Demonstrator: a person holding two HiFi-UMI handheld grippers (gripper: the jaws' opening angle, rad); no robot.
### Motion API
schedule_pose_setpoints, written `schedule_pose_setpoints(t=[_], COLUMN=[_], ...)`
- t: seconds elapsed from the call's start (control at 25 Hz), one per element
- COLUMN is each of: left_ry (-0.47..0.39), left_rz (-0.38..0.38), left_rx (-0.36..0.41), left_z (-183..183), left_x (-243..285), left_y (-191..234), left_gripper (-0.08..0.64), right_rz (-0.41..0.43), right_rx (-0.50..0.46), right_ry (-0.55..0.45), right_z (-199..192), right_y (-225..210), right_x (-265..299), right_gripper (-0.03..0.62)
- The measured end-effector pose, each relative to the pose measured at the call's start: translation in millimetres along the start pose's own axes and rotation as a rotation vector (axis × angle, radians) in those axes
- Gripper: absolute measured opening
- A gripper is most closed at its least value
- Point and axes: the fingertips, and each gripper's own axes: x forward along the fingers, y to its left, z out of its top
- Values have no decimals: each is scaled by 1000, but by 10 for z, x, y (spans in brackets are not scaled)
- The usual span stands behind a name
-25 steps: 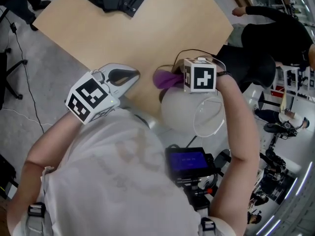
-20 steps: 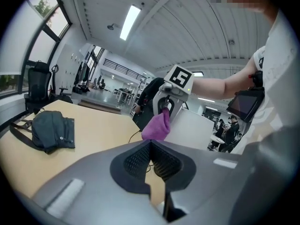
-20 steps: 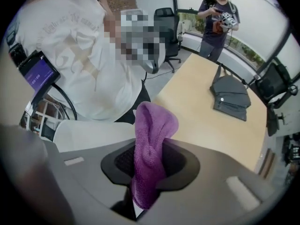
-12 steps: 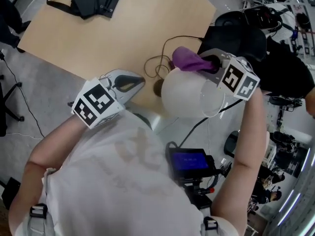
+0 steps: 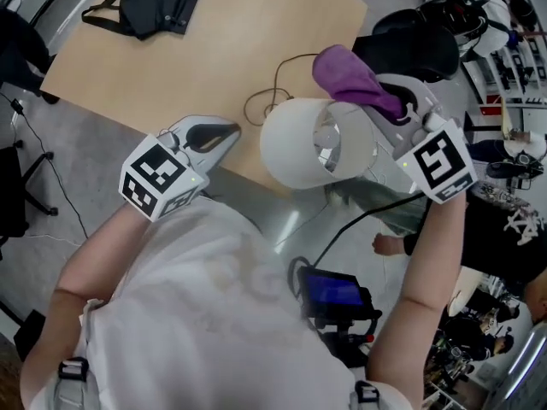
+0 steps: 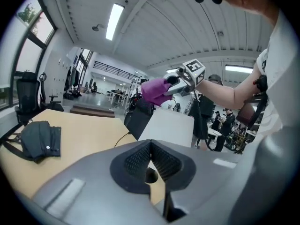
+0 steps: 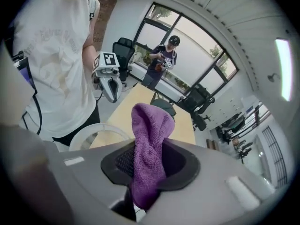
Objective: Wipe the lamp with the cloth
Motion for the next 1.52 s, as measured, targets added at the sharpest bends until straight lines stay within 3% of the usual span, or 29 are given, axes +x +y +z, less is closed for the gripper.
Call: schedule_pose_setpoints(t=[0.12, 0.28, 0.44, 0.56, 0.72, 0.84, 0.92, 1.04, 1.16, 1.32, 1.52], left_ry=[9, 43, 33, 24, 49, 72, 84, 95, 99, 93, 94], left_rz=[13, -10, -66, -127, -206, -250, -283, -326, -364, -395, -378], left_rx=[28, 42, 61, 74, 100, 105, 109, 128, 137, 145, 120], left_z=[-31, -98, -50, -11, -62, -115, -143, -156, -151, -122, -139], left_x=[-74, -129, -16, 8, -133, -235, -292, -357, -425, -530, -591], left_y=[-107, -18, 70, 67, 212, 422, 542, 684, 740, 807, 987], left_gripper=[2, 2, 2, 2, 2, 2, 2, 2, 2, 2, 2], right_rz=[-127, -235, -363, -416, -423, -405, -459, -604, -669, -629, -495], right_rx=[67, 172, 167, 217, 388, 376, 346, 216, 55, -83, -135], right_ry=[-43, -32, -31, -50, -95, 32, 136, 348, 578, 826, 906], right_z=[109, 215, 328, 459, 756, 909, 952, 908, 743, 465, 303], right_y=[102, 285, 502, 752, 1119, 1315, 1307, 1106, 948, 916, 1090], right_x=[-260, -341, -531, -631, -391, 15, 184, 275, 360, 532, 947], right_gripper=[106, 104, 104, 104, 103, 104, 104, 104, 103, 103, 101])
